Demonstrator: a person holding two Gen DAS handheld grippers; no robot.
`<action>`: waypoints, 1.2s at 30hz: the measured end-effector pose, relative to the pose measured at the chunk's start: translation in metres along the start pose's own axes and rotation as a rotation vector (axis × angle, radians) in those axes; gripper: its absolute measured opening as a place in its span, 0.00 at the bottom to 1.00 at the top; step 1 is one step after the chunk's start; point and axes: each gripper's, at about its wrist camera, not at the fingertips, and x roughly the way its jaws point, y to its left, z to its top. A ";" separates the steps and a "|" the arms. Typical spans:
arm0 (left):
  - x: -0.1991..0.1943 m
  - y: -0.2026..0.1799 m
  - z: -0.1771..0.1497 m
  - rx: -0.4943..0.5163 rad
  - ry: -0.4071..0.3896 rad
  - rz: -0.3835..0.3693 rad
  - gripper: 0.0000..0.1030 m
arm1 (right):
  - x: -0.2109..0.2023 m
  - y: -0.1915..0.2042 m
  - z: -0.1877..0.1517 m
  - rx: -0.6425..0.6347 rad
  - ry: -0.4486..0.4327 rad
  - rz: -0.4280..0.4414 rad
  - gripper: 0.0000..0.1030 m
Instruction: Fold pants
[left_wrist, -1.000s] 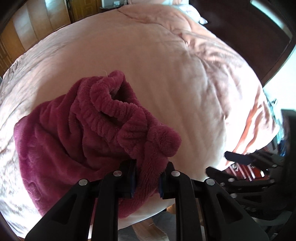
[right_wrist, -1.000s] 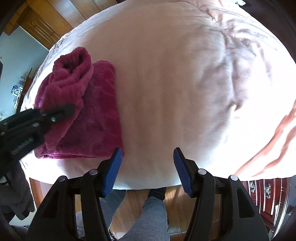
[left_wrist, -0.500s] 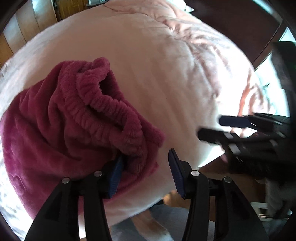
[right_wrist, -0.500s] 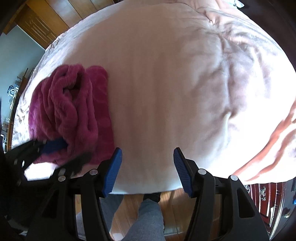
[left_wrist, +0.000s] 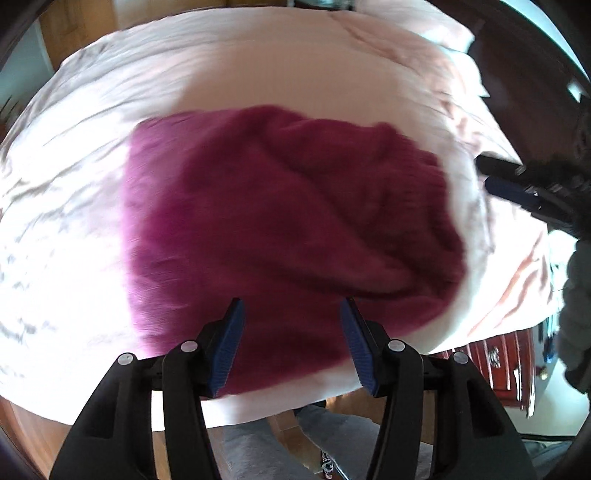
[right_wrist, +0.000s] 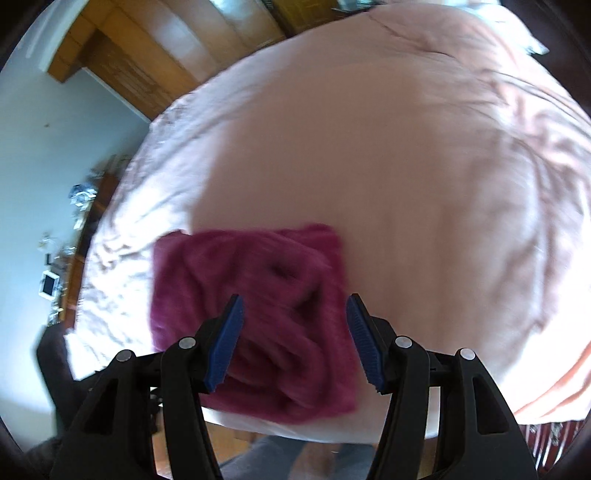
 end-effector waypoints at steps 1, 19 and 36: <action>0.001 0.004 0.000 -0.004 0.002 0.007 0.53 | 0.004 0.008 0.005 -0.011 0.002 0.017 0.58; 0.028 0.016 -0.010 0.046 0.088 0.003 0.56 | 0.069 -0.003 0.035 0.128 0.066 0.009 0.10; 0.037 -0.024 -0.021 0.163 0.126 -0.011 0.63 | 0.043 -0.038 0.006 0.121 0.101 -0.047 0.43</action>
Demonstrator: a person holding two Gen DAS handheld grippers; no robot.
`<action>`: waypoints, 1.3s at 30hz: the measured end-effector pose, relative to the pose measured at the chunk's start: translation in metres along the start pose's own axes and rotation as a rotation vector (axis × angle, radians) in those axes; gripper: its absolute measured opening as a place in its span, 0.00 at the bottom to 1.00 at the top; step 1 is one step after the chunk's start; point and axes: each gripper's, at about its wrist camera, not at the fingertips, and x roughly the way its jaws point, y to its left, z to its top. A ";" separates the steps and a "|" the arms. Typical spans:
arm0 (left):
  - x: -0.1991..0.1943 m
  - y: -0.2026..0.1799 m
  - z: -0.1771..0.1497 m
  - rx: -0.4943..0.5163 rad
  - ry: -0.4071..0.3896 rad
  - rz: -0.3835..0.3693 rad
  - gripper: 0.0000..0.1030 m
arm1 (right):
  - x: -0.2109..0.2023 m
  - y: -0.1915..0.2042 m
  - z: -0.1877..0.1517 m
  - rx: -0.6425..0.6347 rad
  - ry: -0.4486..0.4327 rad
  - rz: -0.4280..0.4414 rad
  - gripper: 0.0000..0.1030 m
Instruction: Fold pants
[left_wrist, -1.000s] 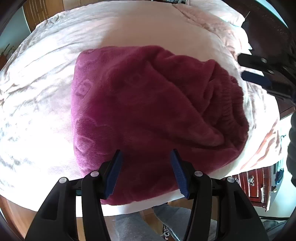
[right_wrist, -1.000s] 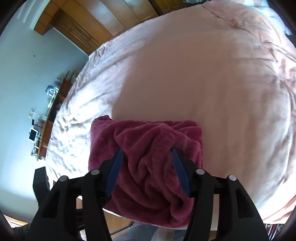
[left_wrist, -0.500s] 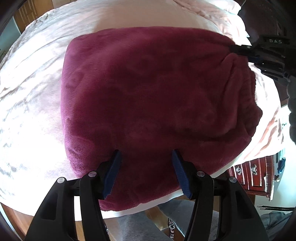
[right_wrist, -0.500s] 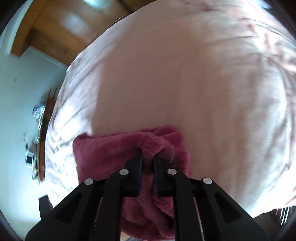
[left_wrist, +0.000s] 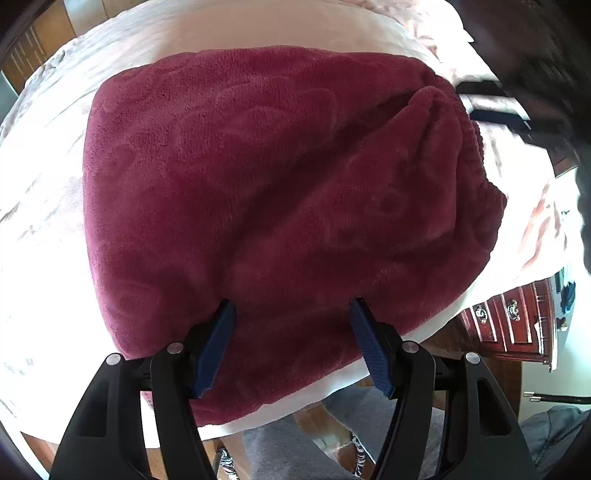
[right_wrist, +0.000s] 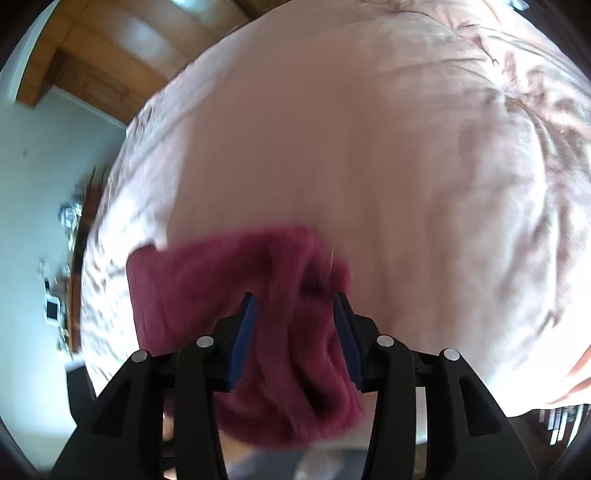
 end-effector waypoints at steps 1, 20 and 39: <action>-0.001 -0.001 0.001 -0.002 -0.001 0.000 0.63 | -0.001 0.001 -0.009 -0.024 0.016 -0.009 0.43; 0.015 -0.020 -0.011 0.046 0.009 0.059 0.63 | 0.029 -0.040 -0.078 -0.003 0.120 -0.225 0.06; 0.014 -0.011 -0.009 0.067 0.024 -0.038 0.63 | 0.080 0.062 -0.019 -0.257 0.002 -0.235 0.41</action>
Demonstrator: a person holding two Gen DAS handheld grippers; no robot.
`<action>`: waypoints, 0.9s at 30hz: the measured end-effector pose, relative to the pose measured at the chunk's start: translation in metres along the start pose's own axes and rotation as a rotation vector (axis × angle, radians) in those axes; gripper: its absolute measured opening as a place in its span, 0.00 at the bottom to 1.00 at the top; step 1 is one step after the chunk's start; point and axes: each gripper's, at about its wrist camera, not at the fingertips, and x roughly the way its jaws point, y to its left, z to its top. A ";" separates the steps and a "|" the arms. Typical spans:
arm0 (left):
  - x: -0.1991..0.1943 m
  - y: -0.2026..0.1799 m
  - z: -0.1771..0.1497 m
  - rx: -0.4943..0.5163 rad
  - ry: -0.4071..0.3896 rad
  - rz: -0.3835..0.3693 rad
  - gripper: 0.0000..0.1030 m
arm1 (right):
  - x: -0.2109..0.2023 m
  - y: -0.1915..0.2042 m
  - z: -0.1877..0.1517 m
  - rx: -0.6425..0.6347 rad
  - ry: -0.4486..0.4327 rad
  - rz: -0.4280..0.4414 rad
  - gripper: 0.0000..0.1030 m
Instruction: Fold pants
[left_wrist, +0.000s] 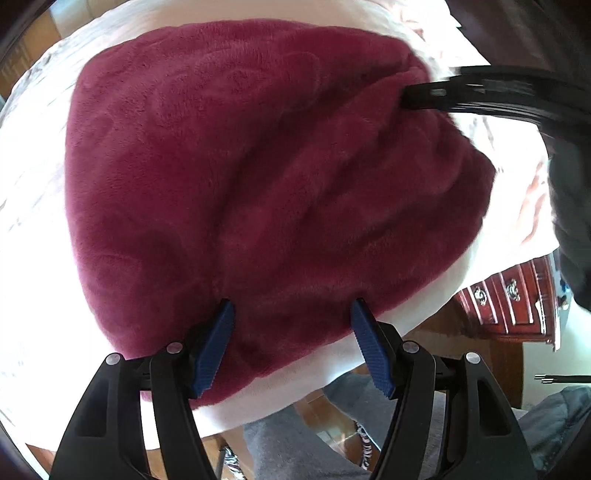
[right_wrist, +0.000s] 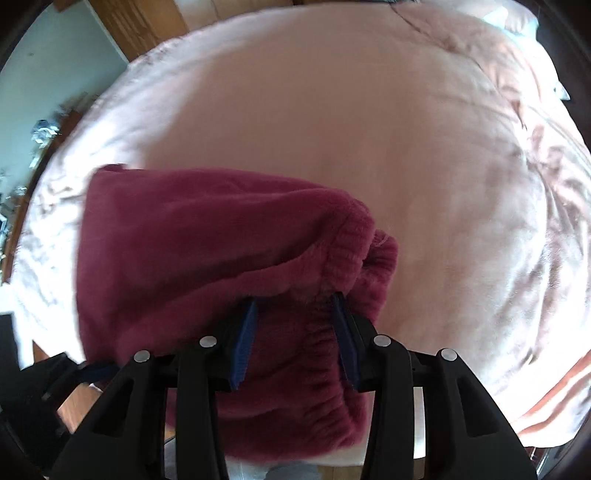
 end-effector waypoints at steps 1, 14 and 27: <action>0.001 0.000 0.001 0.012 -0.001 -0.004 0.63 | 0.012 -0.003 0.003 0.016 0.018 0.002 0.41; -0.068 0.062 0.046 -0.064 -0.140 -0.085 0.63 | -0.032 -0.012 -0.013 0.098 0.003 0.013 0.41; -0.015 0.126 0.145 -0.022 -0.138 0.037 0.65 | 0.011 -0.012 -0.055 0.218 0.101 -0.140 0.47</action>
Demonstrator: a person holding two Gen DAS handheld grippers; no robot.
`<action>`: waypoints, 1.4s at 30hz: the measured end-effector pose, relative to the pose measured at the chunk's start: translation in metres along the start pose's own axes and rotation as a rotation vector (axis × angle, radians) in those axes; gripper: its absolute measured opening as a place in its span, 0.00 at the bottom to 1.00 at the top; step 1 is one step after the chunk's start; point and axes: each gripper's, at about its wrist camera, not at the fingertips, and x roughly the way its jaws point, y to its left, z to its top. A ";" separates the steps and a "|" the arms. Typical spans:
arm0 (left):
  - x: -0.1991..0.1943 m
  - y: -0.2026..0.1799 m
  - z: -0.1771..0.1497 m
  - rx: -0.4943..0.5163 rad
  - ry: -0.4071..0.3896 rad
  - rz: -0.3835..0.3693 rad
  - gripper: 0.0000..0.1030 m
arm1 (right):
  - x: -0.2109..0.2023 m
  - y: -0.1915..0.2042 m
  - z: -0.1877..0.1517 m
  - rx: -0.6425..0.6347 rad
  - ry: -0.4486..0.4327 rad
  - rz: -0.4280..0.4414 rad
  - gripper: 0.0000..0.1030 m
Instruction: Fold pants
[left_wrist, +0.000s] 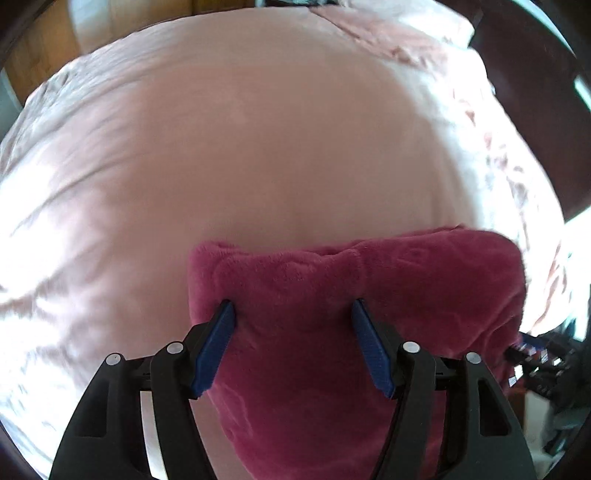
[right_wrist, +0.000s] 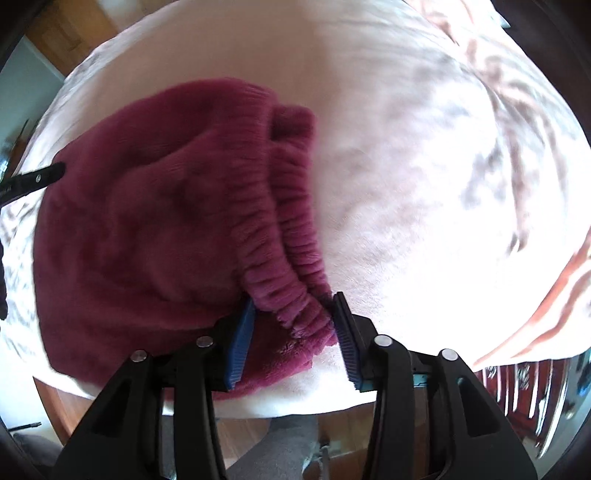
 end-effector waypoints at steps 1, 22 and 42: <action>0.007 -0.001 0.002 0.035 0.003 0.018 0.65 | 0.004 0.000 0.000 0.010 0.001 -0.006 0.51; -0.042 0.057 -0.046 -0.254 0.042 -0.115 0.76 | 0.003 -0.037 0.071 0.042 0.098 0.254 0.84; -0.015 0.057 -0.089 -0.419 0.100 -0.010 0.89 | 0.082 -0.062 0.096 0.027 0.229 0.527 0.96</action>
